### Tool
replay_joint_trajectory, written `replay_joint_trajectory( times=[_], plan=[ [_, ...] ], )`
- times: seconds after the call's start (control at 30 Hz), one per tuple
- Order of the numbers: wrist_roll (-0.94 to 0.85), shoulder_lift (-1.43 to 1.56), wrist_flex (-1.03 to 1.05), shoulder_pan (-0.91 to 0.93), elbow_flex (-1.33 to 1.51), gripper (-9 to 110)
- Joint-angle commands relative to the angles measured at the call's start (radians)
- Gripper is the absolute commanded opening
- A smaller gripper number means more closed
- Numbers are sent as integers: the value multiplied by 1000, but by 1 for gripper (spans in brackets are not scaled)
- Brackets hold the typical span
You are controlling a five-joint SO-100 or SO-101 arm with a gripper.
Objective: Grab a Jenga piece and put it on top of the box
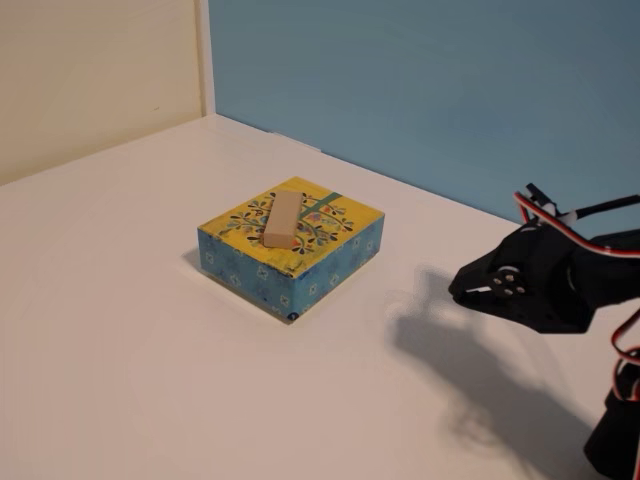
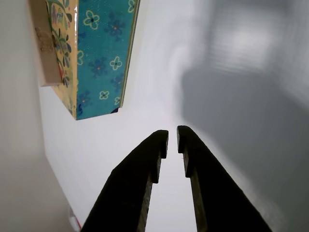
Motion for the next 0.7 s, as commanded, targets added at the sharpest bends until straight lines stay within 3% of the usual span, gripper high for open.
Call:
replay_joint_trajectory(
  times=[0.0,0.67],
  plan=[
    [-6,6,2,-6,-6,0],
    [-14,6,5,-11,-6,0]
  ],
)
